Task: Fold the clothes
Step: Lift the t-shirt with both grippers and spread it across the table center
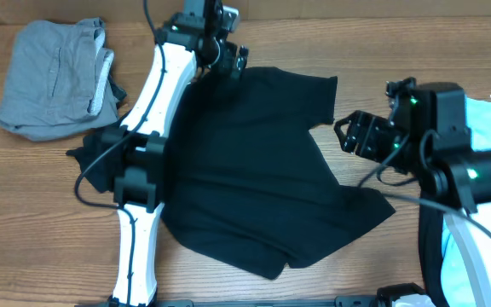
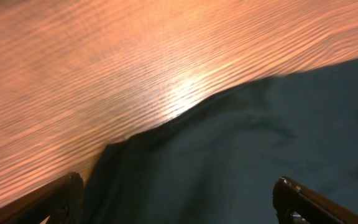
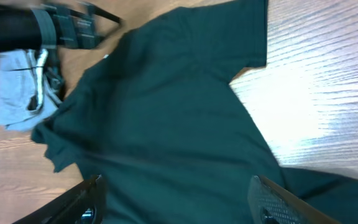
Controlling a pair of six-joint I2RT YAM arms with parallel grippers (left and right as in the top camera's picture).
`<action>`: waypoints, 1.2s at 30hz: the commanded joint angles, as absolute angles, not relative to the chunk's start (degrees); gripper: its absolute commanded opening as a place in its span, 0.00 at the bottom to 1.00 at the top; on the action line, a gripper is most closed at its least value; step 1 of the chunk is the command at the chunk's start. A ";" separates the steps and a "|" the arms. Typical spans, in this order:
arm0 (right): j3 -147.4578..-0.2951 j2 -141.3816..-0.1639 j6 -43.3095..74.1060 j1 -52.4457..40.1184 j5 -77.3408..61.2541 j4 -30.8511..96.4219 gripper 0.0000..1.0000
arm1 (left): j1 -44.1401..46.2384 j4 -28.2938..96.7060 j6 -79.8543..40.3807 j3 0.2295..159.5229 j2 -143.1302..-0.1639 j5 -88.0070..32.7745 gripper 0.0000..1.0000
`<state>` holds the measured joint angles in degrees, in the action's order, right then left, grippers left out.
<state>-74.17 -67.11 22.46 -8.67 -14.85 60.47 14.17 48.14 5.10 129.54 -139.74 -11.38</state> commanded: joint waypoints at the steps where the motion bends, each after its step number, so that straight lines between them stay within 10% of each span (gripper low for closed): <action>1: -75.61 -64.23 22.09 -8.45 -15.31 62.08 0.78 | 14.06 46.22 8.23 129.86 -143.63 -12.25 1.00; 10: -75.59 -63.11 22.06 -8.45 -15.18 67.22 0.78 | 14.09 44.01 9.85 129.86 -149.69 -13.19 0.91; 12: -75.59 -63.11 22.06 -8.45 -15.09 67.22 0.78 | 14.06 44.45 9.87 129.86 -150.26 -13.02 0.60; 14: -75.59 -63.11 22.06 -8.45 -15.03 67.13 0.78 | 13.91 44.73 8.34 129.86 -150.34 -10.17 0.06; 15: -75.59 -63.11 22.06 -8.45 -15.00 67.09 0.79 | 13.65 44.66 5.23 129.93 -150.30 -6.46 0.04; 20: -75.31 -63.13 22.06 -8.45 -11.75 67.24 0.82 | 9.15 47.48 -11.70 134.17 -149.91 10.81 0.04; 27: -71.92 -66.28 22.11 -8.45 -10.92 67.61 0.86 | -0.67 50.57 -14.81 147.74 -148.79 -3.60 0.04; 31: -70.67 -70.74 22.57 -8.43 -7.44 66.83 0.86 | -3.46 52.47 -14.81 153.62 -148.59 -13.39 0.55; 33: -70.43 -73.84 22.72 -8.43 -5.26 65.82 0.86 | -3.86 53.91 -14.55 155.57 -148.38 -17.15 1.00; 36: -70.46 -78.61 22.72 -8.43 -3.05 62.59 0.87 | -3.79 56.95 -11.62 158.36 -147.94 -21.91 1.00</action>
<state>-70.87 -75.75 22.46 -8.67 -7.01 64.25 -6.50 55.44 -13.34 155.35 -149.36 -12.45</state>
